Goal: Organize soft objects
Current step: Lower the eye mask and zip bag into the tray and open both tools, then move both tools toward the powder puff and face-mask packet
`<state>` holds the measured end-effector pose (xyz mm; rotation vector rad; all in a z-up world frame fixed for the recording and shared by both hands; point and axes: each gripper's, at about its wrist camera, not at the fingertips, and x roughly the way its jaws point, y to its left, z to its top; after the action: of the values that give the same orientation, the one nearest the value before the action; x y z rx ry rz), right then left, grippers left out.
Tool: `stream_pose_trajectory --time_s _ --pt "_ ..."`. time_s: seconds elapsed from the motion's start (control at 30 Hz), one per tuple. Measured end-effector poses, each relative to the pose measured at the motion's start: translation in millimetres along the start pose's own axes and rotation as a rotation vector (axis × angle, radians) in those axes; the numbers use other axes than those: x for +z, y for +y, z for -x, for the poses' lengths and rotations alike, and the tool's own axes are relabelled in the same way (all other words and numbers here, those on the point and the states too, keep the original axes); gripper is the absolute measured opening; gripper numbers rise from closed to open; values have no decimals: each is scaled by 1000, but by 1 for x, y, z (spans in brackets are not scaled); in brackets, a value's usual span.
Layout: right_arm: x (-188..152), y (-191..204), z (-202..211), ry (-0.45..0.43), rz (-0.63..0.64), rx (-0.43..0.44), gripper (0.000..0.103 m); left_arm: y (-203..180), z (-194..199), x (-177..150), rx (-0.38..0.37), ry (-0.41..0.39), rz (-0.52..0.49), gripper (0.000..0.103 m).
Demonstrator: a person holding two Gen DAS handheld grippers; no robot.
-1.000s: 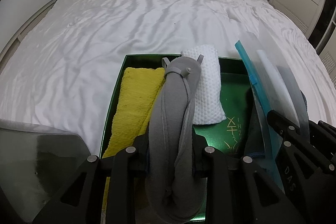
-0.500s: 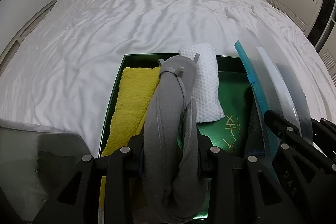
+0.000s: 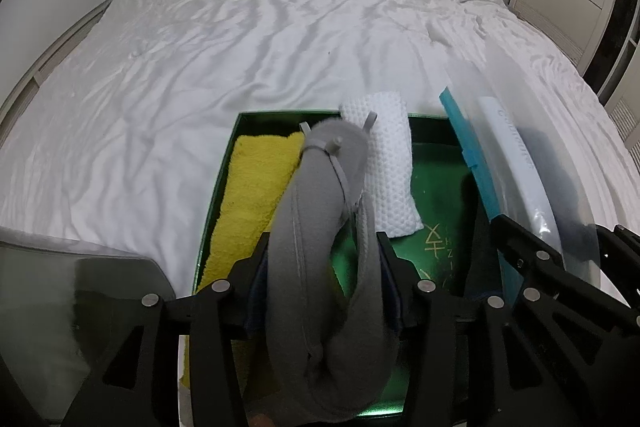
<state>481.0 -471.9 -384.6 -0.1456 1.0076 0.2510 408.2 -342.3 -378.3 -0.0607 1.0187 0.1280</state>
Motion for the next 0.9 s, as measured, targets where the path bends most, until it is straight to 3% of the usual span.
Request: stream_pose_trajectory --time_s 0.37,0.63,0.9 --pt "1 -6 22 -31 -33 0 63 7 14 8 11 -26 16 44" --pt "2 -6 48 -80 -59 -2 67 9 33 9 -1 -59 10 44" --pt "-20 -4 98 -121 -59 -39 69 1 77 -24 -61 -83 -38 44"
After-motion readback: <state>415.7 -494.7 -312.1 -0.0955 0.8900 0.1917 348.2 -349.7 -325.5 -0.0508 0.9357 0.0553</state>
